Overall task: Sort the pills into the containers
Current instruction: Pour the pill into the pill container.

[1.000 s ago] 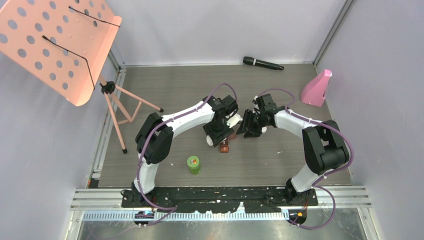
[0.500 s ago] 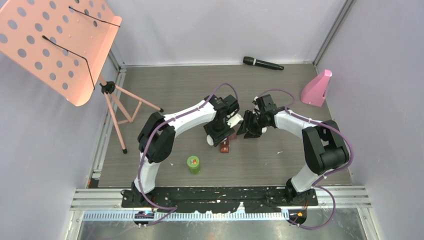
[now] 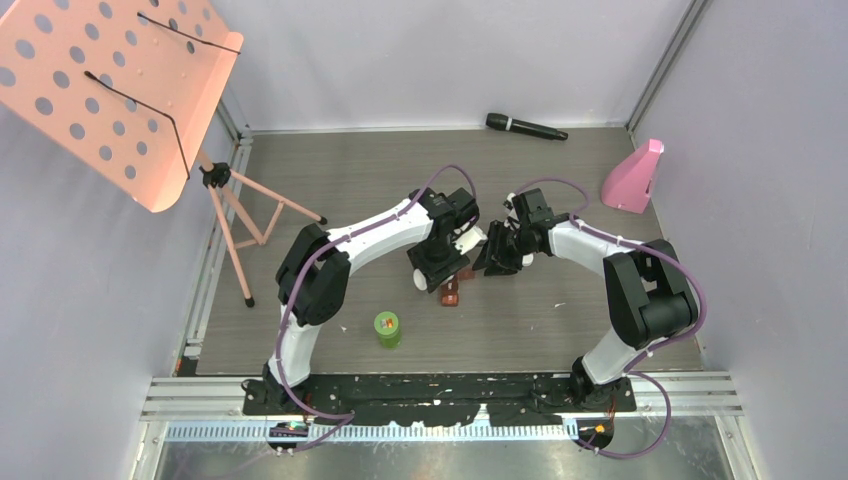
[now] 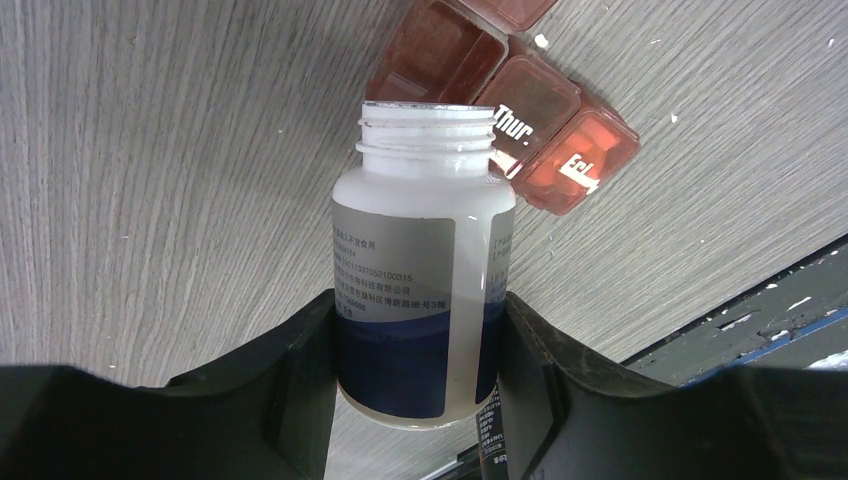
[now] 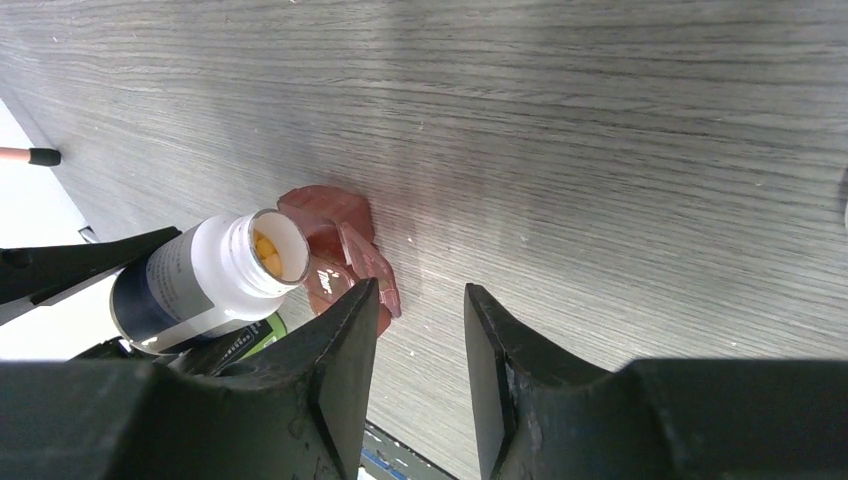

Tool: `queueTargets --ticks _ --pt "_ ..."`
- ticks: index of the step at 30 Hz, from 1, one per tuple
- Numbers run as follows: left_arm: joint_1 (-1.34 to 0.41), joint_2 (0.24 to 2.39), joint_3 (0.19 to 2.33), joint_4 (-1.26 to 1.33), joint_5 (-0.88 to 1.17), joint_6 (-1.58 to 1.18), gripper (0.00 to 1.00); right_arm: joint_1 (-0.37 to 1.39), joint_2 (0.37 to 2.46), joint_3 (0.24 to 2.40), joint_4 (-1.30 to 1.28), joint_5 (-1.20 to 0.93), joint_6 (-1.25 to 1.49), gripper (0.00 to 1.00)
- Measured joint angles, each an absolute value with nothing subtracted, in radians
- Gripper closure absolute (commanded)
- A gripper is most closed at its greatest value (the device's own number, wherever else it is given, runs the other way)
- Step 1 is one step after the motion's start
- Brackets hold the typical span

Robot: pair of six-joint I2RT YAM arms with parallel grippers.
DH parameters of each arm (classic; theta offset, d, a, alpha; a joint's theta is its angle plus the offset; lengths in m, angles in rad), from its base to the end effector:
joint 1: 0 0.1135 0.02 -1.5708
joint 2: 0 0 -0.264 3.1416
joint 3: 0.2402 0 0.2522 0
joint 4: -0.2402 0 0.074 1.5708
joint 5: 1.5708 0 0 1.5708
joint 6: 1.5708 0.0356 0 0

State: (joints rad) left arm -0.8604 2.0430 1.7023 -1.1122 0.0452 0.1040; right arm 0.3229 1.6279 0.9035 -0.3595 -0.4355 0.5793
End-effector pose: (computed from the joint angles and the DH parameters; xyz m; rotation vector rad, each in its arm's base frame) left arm 0.2622 -0.3072 0.2145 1.4161 2.6968 -0.1304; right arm 0.2873 0.1120 0.1657 0.2031 2.7651 0.8510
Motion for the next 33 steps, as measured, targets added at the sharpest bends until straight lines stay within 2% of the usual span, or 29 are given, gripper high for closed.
queueTargets --ticks 4,33 --pt "-0.86 2.043 1.702 -1.112 0.045 0.105 1.0 0.315 1.628 0.897 -0.35 -0.448 0.583 0.61" --pt "-0.862 2.027 1.687 -1.115 0.027 0.138 1.0 0.233 1.545 0.817 -0.322 -0.469 0.594 0.61"
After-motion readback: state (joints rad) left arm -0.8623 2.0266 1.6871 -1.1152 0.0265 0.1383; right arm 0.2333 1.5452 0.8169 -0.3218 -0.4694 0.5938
